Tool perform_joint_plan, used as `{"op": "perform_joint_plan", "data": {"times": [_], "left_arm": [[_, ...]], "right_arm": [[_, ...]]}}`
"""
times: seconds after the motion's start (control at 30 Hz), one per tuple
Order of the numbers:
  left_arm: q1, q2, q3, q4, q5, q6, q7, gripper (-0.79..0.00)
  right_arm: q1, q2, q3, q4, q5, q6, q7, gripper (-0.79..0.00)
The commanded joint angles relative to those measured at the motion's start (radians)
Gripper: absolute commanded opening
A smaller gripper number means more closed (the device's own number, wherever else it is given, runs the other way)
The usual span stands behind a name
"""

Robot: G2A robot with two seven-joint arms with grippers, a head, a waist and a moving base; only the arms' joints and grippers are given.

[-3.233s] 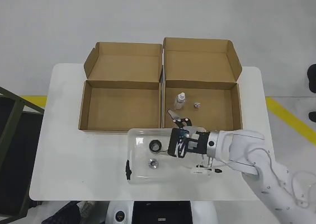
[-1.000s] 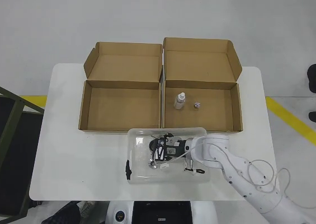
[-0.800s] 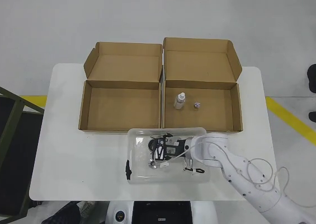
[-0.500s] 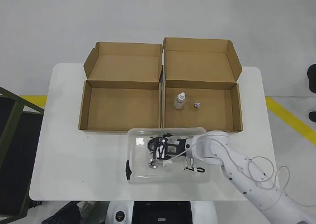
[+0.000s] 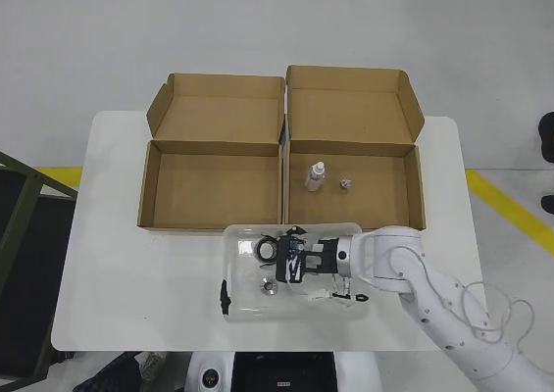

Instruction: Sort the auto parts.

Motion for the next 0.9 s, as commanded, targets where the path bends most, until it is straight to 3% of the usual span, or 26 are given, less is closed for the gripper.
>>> {"op": "perform_joint_plan", "data": {"times": [0.0,0.33,0.87], "left_arm": [[0.000,0.000,0.000,0.000,0.000,0.000,0.000,0.000],[0.000,0.000,0.000,0.000,0.000,0.000,0.000,0.000],[0.000,0.000,0.000,0.000,0.000,0.000,0.000,0.000]], "right_arm": [[-0.014,0.006,0.026,-0.034,0.012,-0.005,0.001,-0.785],[-0.109,0.038,0.191,-0.196,0.072,-0.020,-0.023,-0.785],[-0.186,0.068,0.427,-0.242,0.234,-0.032,-0.106,-0.785]]}}
